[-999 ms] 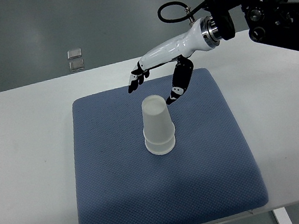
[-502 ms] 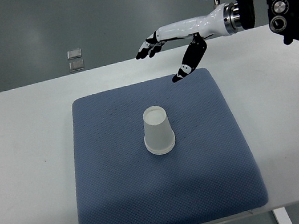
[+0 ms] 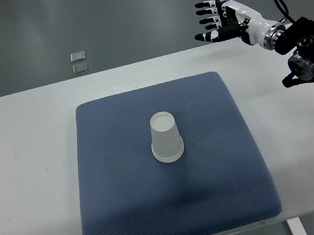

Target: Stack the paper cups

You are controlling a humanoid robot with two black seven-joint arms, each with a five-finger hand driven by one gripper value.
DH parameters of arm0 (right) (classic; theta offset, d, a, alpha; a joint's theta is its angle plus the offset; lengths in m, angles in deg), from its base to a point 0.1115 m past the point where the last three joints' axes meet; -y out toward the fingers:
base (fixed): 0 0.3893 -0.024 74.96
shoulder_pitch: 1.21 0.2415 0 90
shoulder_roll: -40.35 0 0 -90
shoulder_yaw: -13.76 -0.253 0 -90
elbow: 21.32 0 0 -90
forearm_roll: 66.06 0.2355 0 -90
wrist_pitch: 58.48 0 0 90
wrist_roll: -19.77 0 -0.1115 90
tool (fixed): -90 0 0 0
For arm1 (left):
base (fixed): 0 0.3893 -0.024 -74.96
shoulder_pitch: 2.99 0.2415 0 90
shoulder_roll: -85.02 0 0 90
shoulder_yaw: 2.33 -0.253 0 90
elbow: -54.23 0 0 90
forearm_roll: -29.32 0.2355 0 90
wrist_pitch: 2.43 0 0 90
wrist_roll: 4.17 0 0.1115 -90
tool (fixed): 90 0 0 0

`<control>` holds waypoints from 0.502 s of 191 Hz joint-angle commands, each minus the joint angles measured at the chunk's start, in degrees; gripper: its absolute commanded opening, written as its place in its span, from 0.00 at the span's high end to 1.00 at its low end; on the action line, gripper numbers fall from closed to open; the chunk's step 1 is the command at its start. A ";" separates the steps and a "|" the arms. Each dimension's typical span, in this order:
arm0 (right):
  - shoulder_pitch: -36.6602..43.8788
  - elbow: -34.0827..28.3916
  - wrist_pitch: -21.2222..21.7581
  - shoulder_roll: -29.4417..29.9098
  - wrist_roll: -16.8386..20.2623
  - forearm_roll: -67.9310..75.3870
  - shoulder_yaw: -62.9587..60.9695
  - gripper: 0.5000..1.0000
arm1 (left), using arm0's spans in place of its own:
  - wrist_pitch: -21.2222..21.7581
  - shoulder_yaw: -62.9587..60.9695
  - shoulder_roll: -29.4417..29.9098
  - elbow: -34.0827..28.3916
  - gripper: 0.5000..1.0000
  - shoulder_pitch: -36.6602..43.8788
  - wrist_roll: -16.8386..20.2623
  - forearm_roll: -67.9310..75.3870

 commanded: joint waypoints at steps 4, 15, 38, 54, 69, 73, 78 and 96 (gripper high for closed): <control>-2.64 0.43 -6.31 3.43 0.00 2.50 -4.19 0.29 | 0.00 0.01 0.00 0.00 0.00 0.00 0.00 0.00; -3.52 0.60 -7.28 4.84 0.09 2.50 -5.78 0.29 | 0.00 0.01 0.00 0.00 0.00 0.00 0.00 0.00; -5.36 1.57 -7.81 6.86 0.27 2.41 -6.83 0.28 | 0.00 0.01 0.00 0.00 0.00 0.00 0.00 0.00; -6.15 1.75 -8.07 7.91 -0.26 2.41 -7.53 0.18 | 0.00 0.01 0.00 0.00 0.00 0.00 0.00 0.00; -7.30 1.66 -9.56 9.41 -0.35 2.15 -10.35 0.17 | 0.00 0.01 0.00 0.00 0.00 0.00 0.00 0.00; -7.65 1.75 -10.44 10.11 -0.26 2.06 -11.40 0.17 | 0.00 0.01 0.00 0.00 0.00 0.00 0.00 0.00; -8.00 1.66 -11.15 10.55 -0.35 2.06 -11.84 0.17 | 0.00 0.01 0.00 0.00 0.00 0.00 0.00 0.00; -8.62 1.57 -15.01 11.69 -0.44 2.06 -12.63 0.17 | 0.00 0.01 0.00 0.00 0.00 0.00 0.00 0.00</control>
